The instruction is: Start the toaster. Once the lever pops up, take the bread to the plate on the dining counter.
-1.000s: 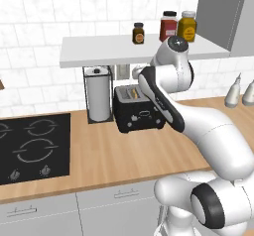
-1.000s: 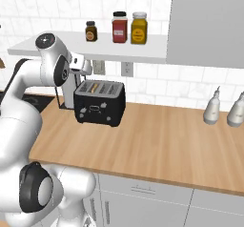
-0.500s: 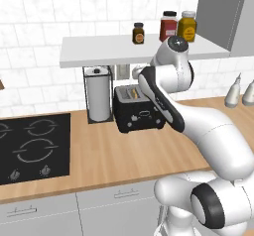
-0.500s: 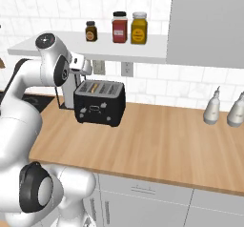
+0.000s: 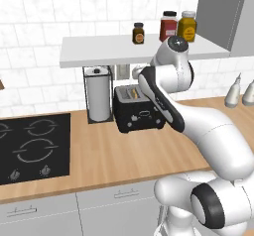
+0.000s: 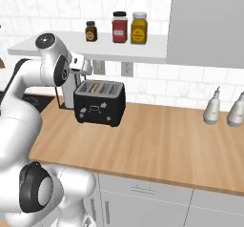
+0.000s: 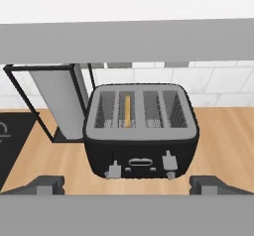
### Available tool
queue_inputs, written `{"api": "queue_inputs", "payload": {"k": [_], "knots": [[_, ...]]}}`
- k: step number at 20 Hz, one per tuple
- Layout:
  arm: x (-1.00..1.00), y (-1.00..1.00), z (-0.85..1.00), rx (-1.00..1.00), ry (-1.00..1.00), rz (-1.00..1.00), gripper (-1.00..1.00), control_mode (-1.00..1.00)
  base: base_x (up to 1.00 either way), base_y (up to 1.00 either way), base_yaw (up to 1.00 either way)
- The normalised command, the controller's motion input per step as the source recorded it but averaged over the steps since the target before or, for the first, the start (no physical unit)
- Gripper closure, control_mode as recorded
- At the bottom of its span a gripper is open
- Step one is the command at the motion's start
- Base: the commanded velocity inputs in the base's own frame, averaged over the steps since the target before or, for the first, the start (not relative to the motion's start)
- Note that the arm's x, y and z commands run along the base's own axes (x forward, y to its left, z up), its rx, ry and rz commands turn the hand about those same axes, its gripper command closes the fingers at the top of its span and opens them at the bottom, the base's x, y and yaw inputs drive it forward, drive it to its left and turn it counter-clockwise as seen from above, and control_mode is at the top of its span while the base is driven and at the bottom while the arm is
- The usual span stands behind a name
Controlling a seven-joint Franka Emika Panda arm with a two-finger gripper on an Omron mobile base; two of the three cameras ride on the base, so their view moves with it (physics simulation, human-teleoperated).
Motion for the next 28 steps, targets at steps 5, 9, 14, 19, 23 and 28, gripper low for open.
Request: {"api": "queue_inputs", "payload": {"k": [5, 9, 14, 19, 23, 28], "knots": [[0.00, 0.00, 0.00, 0.00, 0.00, 0.00, -1.00, -1.00, 0.00, 0.00, 0.00], [0.00, 0.00, 0.00, 0.00, 0.00, 0.00, -1.00, -1.00, 0.00, 0.00, 0.00], [0.00, 0.00, 0.00, 0.00, 0.00, 0.00, -1.00, -1.00, 0.00, 0.00, 0.00], [0.00, 0.00, 0.00, 0.00, 0.00, 0.00, -1.00, -1.00, 0.00, 0.00, 0.00], [0.00, 0.00, 0.00, 0.00, 0.00, 0.00, -1.00, -1.00, 0.00, 0.00, 0.00], [0.00, 0.00, 0.00, 0.00, 0.00, 0.00, -1.00, -1.00, 0.00, 0.00, 0.00]]}}
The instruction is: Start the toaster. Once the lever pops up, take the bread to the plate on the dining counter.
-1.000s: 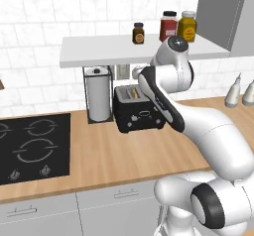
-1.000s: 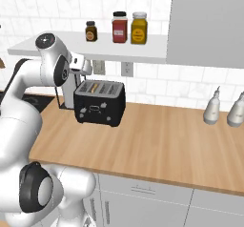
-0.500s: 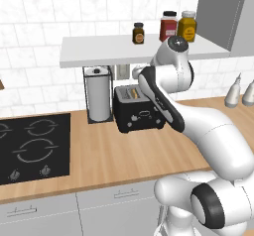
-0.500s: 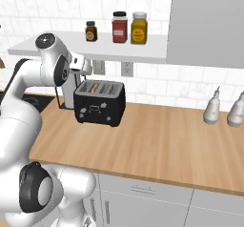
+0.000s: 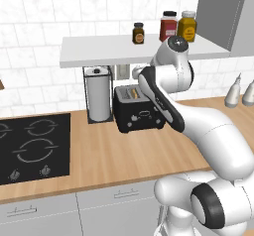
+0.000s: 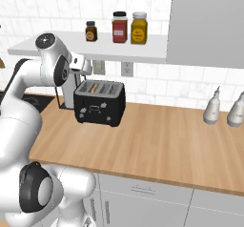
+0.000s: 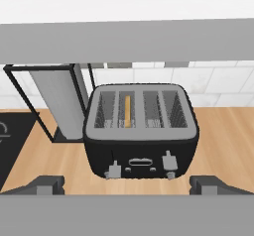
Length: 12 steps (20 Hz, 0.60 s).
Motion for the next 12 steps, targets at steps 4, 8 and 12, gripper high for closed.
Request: {"api": "queue_inputs", "payload": {"k": [4, 8, 12], "knots": [[0.00, 0.00, 0.00, 0.00, 0.00, 0.00, -1.00, -1.00, 0.00, 0.00, 0.00], [0.00, 0.00, 0.00, 0.00, 0.00, 0.00, -1.00, -1.00, 0.00, 0.00, 0.00], [0.00, 0.00, 0.00, 0.00, 0.00, 0.00, -1.00, -1.00, 0.00, 0.00, 0.00]]}}
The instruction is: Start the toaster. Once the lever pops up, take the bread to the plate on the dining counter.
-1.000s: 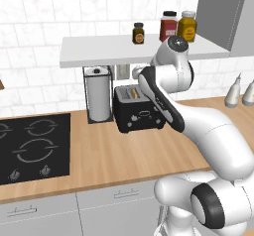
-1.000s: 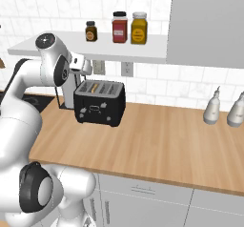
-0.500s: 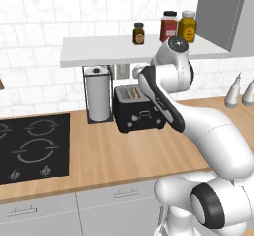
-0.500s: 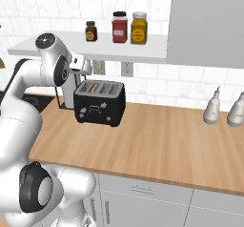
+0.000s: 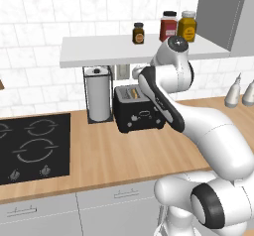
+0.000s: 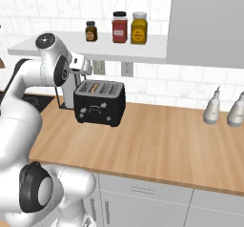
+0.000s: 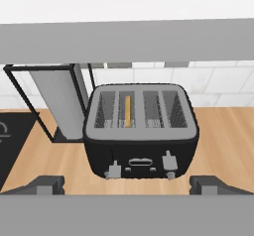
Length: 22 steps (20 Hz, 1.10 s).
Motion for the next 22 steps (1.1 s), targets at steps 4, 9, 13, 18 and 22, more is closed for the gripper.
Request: {"api": "queue_inputs", "payload": {"k": [4, 9, 13, 18, 22], "knots": [[0.00, 0.00, 0.00, 0.00, 0.00, 0.00, -1.00, -1.00, 0.00, 0.00, 0.00], [0.00, 0.00, 0.00, 0.00, 0.00, 0.00, -1.00, -1.00, 0.00, 0.00, 0.00], [0.00, 0.00, 0.00, 0.00, 0.00, 0.00, -1.00, -1.00, 0.00, 0.00, 0.00], [0.00, 0.00, 0.00, 0.00, 0.00, 0.00, -1.00, -1.00, 0.00, 0.00, 0.00], [0.00, 0.00, 0.00, 0.00, 0.00, 0.00, -1.00, -1.00, 0.00, 0.00, 0.00]]}}
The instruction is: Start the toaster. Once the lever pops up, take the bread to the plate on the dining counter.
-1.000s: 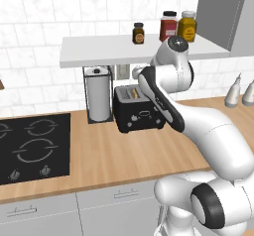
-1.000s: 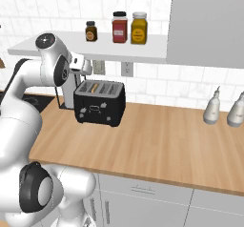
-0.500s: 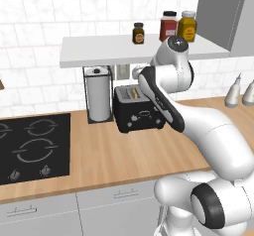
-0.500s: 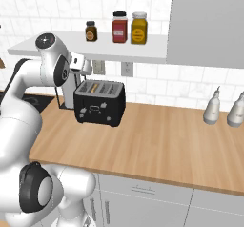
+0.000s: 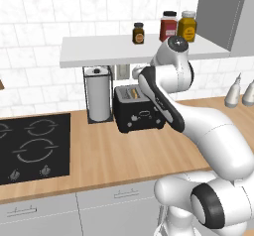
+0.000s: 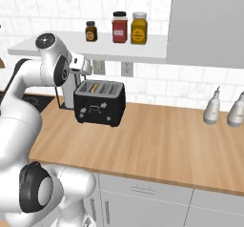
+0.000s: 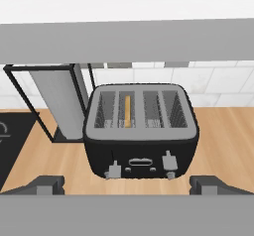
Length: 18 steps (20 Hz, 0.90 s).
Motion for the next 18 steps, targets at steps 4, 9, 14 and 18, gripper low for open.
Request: {"api": "queue_inputs", "payload": {"k": [4, 9, 14, 18], "knots": [[0.00, 0.00, 0.00, 0.00, 0.00, 0.00, -1.00, -1.00, 0.00, 0.00, 0.00], [0.00, 0.00, 0.00, 0.00, 0.00, 0.00, -1.00, -1.00, 0.00, 0.00, 0.00], [0.00, 0.00, 0.00, 0.00, 0.00, 0.00, -1.00, -1.00, 0.00, 0.00, 0.00], [0.00, 0.00, 0.00, 0.00, 0.00, 0.00, -1.00, -1.00, 0.00, 0.00, 0.00]]}}
